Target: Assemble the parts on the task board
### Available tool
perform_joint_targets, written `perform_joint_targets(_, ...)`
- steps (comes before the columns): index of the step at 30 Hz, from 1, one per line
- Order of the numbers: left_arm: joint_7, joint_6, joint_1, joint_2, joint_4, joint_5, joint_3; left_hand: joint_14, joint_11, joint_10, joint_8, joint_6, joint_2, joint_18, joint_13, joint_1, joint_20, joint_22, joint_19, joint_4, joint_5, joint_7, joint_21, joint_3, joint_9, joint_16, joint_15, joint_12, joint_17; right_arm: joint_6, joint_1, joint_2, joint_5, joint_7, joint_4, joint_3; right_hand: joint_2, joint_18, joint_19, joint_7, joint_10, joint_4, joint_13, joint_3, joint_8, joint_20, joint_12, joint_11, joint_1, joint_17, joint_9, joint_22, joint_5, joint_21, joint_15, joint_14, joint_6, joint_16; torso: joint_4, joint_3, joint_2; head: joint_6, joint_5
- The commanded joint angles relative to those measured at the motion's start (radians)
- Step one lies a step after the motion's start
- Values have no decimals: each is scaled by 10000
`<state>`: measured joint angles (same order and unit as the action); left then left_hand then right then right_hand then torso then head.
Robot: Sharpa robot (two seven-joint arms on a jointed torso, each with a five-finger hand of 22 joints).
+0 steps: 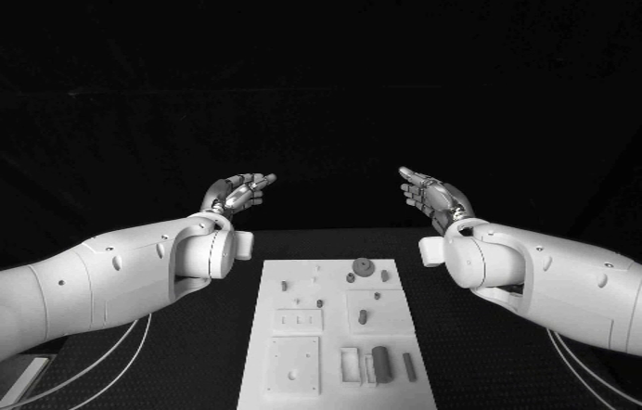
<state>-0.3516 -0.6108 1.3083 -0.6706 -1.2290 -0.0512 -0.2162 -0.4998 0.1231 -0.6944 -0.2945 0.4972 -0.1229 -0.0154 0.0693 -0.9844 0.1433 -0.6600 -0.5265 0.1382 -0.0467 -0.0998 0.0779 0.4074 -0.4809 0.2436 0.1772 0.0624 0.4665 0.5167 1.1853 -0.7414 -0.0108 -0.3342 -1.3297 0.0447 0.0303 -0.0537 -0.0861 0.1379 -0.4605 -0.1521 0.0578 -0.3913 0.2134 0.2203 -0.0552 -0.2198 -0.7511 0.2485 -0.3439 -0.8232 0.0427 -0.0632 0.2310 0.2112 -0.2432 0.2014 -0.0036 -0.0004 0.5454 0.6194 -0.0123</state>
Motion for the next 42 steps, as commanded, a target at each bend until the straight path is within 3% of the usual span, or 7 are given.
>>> perform_joint_targets(1,826,1131,220,127,311,-384,-144,-105,30,-149,-59,101,9,154,20,-120,13,-114,-82,17,-36,-48,33,40,-70,60,-5,82,75,-2443,265,89,-409,1437,500,70,35,-176,-495,1033,-1236,-472,177,-231,503,151,-309,-121,-695,634,-613,-2197,58,-426,164,632,-591,631,0,0,-1,-1,0)
perform_joint_targets(5,915,1234,327,174,452,-417,-231,-333,152,-412,-159,287,134,154,63,-130,-25,-202,-127,66,-36,-229,92,-15,-109,206,41,176,140,-3441,588,184,-523,2069,1075,173,-81,-461,-1809,1222,-2301,-1172,348,-464,1294,174,-727,-286,-1351,1499,-1340,-5070,59,-1137,386,2082,-1755,1691,0,0,-1,-1,0)
perform_joint_targets(14,915,1234,327,174,452,-417,-231,-2104,595,-2079,-602,1491,396,-232,299,-713,-417,-516,-1620,720,-33,-905,805,289,-193,1053,285,805,418,-4186,830,255,-608,2541,1505,250,-500,-1114,-3498,1058,-4225,-1426,621,-977,1987,54,-1471,84,-2917,1767,-1487,-4826,76,-1519,48,4103,-3444,2561,0,0,-1,-1,0)
perform_joint_targets(15,944,2308,328,-195,213,-73,-232,-2367,597,-2327,-628,1616,407,-326,334,-766,-449,-525,-1816,839,-36,-938,871,319,-184,1156,223,894,447,-2814,729,922,-7785,1879,2914,335,-544,-1196,-3730,987,-4508,-1425,659,-1054,2096,50,-1573,191,-3091,1794,-1516,-4787,69,-1558,-53,4376,-3723,2661,5,-32,17,118,-82)
perform_joint_targets(23,959,2829,341,-422,-12,368,-229,-3781,326,-3513,-832,2537,491,-582,509,-1414,-759,-593,-2997,1509,-36,-954,1271,680,-126,1718,-316,1232,694,-2910,724,998,-10337,1926,3111,332,-789,-1776,-5462,645,-5952,-1431,917,-1436,2338,15,-1996,759,-3761,2090,-1552,-4560,68,-1936,-819,6227,-4827,3345,84,-45,91,171,-47)
perform_joint_targets(34,855,2975,525,-1104,-1285,537,-178,-3849,289,-3733,-692,2768,336,-452,487,-1904,-851,-461,-3103,1536,-42,-905,1111,912,59,1543,-318,1041,709,-3220,708,1190,-13191,2112,3152,329,-984,-2081,-8431,423,-7110,-1428,1133,-1449,2168,-641,-2044,1195,-4043,2908,-1421,-4488,61,-2914,-2101,9016,-5525,4518,355,-21,381,294,130)
perform_joint_targets(42,807,3091,852,-1548,-2220,963,-98,-3851,330,-3696,-613,2766,305,-397,449,-1822,-875,-424,-3121,1518,-42,-958,1055,859,127,1474,-306,911,715,-3049,556,1367,-15071,2337,3153,327,-1262,-2081,-9827,288,-8075,-1418,1750,-1090,1861,-1280,-2331,1581,-4003,3852,-1308,-4772,55,-3594,-2711,9961,-5704,5629,698,35,922,-15,521)
